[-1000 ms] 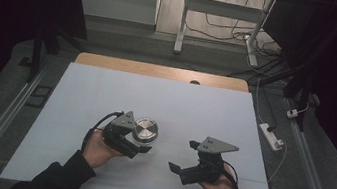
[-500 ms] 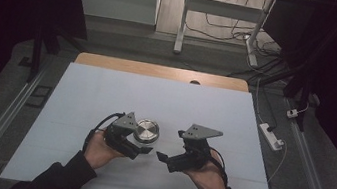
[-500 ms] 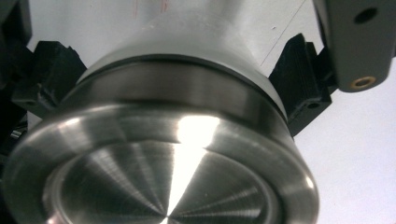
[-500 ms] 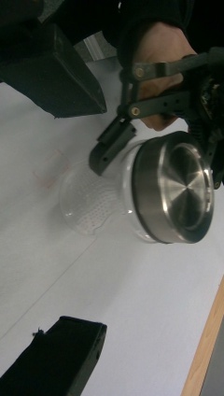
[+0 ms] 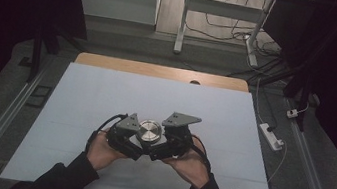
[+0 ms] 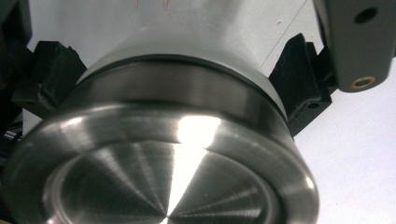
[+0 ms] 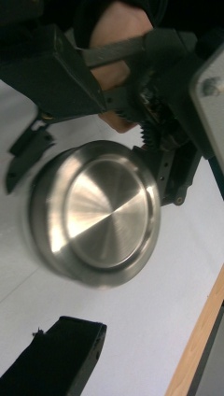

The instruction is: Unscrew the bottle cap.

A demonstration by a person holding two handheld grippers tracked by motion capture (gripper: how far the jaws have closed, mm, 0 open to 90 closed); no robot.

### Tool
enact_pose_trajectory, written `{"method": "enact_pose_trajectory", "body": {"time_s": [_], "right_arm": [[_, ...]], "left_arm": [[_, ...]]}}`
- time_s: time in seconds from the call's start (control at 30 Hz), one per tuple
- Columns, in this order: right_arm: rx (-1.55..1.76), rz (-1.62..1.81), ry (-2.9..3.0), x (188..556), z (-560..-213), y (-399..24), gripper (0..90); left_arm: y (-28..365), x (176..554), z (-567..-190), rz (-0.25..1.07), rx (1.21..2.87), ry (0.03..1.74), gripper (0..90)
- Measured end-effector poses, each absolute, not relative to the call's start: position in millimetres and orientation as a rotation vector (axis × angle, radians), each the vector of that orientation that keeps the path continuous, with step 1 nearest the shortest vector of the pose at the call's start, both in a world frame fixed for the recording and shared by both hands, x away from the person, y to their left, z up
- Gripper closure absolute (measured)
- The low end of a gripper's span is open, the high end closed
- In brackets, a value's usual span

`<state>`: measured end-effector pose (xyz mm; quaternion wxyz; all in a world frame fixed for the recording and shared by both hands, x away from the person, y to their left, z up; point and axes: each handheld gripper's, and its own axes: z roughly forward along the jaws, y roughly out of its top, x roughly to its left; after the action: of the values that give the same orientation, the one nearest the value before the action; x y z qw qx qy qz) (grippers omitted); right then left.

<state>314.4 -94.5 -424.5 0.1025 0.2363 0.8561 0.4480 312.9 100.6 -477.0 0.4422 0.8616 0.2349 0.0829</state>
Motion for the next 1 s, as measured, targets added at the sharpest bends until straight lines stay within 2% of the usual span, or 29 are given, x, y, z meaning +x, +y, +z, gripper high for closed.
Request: {"method": "enact_pose_trajectory", "body": {"time_s": [0.17,0.37,0.4,0.73,1.0], "right_arm": [[0.710,1.301,2.503,317.0,-425.8,-85.8,2.5],[0.701,1.277,2.489,318.8,-428.0,-79.5,13.2],[0.692,1.284,2.497,318.6,-428.2,-79.5,17.5],[0.505,1.392,2.629,327.5,-424.0,-90.5,17.8],[0.131,1.540,2.769,345.3,-426.0,-106.1,17.6]], "left_arm": [[100.1,313.1,-477.0,0.205,2.139,0.597,15.5],[99.1,313.2,-476.4,0.199,2.136,0.596,15.6],[99.0,313.1,-476.2,0.198,2.137,0.596,15.5],[103.1,314.2,-470.6,0.118,2.148,0.480,15.5],[99.0,311.9,-469.5,0.066,2.159,0.384,15.5]]}}
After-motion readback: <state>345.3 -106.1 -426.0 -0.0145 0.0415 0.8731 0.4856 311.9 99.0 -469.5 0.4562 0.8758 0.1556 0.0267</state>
